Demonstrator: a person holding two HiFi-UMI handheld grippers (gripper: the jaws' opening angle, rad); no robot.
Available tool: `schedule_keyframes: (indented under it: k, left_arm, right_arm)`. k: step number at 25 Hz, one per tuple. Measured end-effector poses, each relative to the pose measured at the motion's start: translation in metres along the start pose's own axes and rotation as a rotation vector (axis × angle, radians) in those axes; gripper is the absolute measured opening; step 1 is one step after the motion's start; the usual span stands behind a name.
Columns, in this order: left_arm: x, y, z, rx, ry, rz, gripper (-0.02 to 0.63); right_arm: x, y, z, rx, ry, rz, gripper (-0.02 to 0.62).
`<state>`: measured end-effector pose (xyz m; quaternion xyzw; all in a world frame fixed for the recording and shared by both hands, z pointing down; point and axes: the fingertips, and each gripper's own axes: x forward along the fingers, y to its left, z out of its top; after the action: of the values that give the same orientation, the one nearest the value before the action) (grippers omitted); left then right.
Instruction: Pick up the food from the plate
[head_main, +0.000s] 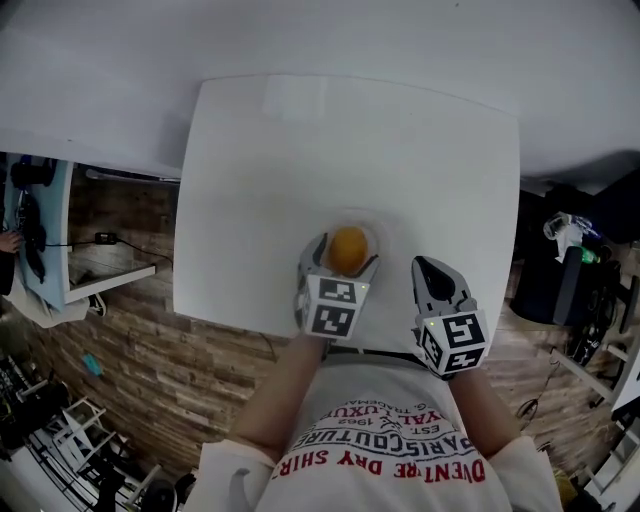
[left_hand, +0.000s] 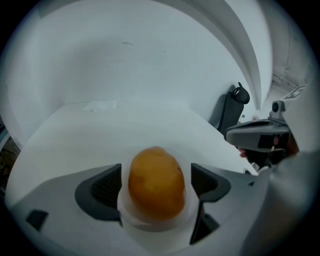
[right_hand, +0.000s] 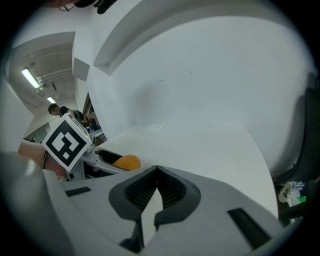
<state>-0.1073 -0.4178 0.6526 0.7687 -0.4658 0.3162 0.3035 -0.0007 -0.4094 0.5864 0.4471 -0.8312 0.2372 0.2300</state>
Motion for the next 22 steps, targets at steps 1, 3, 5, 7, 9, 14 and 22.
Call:
schedule_keyframes:
  k: [1, 3, 5, 7, 9, 14, 22]
  left_arm:
    - [0.003, 0.001, -0.001, -0.001, 0.005, 0.004, 0.413]
    - [0.007, 0.002, -0.002, 0.001, 0.014, 0.009, 0.413]
    - [0.011, 0.002, -0.005, 0.005, 0.021, 0.011, 0.413]
    - [0.015, 0.002, -0.008, 0.008, 0.028, 0.016, 0.408]
    - [0.017, 0.003, -0.008, 0.007, 0.026, 0.023, 0.371]
    - [0.019, 0.002, -0.006, 0.034, 0.017, 0.011, 0.368]
    - [0.003, -0.01, 0.01, 0.044, -0.025, -0.027, 0.367]
  right_arm:
    - [0.0, -0.003, -0.001, 0.001, 0.002, -0.004, 0.009]
    - [0.001, -0.008, -0.002, 0.002, 0.005, -0.012, 0.009]
    - [0.001, -0.01, -0.003, 0.003, 0.008, -0.018, 0.009]
    - [0.0, -0.012, -0.005, 0.006, 0.012, -0.02, 0.009]
    - [-0.001, -0.013, -0.005, 0.006, 0.014, -0.02, 0.009]
    - [-0.002, -0.015, -0.007, 0.01, 0.015, -0.024, 0.009]
    - [-0.011, -0.016, 0.006, 0.001, -0.021, -0.033, 0.009]
